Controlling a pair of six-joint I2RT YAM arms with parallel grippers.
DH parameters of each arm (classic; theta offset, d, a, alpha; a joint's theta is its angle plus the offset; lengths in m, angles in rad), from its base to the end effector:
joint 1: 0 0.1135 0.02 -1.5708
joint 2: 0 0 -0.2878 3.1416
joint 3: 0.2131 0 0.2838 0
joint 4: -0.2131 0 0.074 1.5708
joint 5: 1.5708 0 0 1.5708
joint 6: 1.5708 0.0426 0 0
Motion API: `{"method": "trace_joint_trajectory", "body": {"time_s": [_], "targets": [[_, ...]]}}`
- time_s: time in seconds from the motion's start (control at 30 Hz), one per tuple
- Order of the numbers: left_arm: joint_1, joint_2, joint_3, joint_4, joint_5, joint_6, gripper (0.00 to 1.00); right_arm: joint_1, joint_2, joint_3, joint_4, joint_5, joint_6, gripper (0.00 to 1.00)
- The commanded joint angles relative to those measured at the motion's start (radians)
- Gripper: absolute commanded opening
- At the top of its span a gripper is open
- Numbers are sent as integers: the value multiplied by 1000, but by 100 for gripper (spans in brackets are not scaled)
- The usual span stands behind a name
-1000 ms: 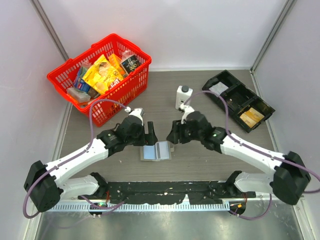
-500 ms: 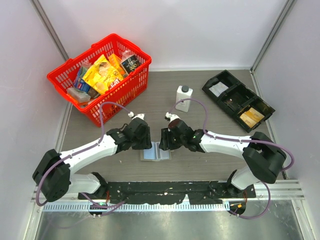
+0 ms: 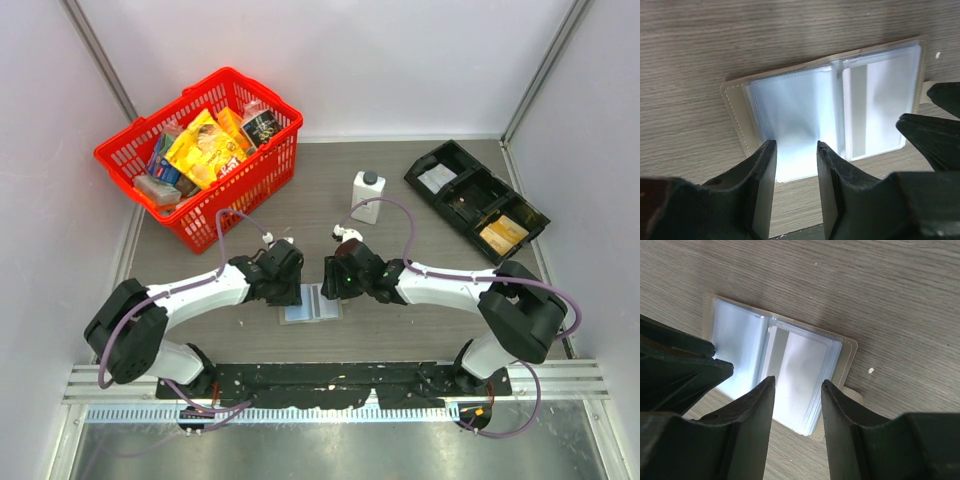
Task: Take the credit cards out of the card holder
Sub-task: Remove the credit card from the card holder.
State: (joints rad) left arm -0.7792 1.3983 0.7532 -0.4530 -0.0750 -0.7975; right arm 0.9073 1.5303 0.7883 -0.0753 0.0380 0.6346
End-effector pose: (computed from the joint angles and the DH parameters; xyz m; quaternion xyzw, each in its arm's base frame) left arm 0.2024 -0.1954 0.1745 -0.0177 0.9714 -0.1402 0.1908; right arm 0.2064 0.2615 0.1728 -0.1194 0.9220 0.2436 0.2761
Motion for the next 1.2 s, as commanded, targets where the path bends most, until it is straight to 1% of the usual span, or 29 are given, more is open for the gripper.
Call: {"method": "trace_joint_trajectory", "body": {"time_s": [0.0,0.3,0.33,0.5,0.53,0.6,0.8,0.97,1.17], "targets": [[21,19,-17,30,35,-25,40,7,11,0,46,7,17,47],[35,-2,-41,42,43,-35,40,10,39,-3,69,-23,23,45],[35,-1,-41,42,43,-35,40,8,39,-3,69,-61,23,44],[35,1,-45,45,47,-37,40,10,51,2,68,-81,23,43],[35,1,-46,46,47,-37,40,10,53,2,98,-82,28,43],[35,-1,-46,48,49,-37,40,13,59,3,100,-87,30,43],[35,-5,-49,46,47,-39,40,15,41,11,17,25,34,43],[35,-7,-49,48,49,-39,40,16,21,9,8,42,31,43],[35,-4,-48,48,49,-39,40,19,33,15,14,25,34,43]]}}
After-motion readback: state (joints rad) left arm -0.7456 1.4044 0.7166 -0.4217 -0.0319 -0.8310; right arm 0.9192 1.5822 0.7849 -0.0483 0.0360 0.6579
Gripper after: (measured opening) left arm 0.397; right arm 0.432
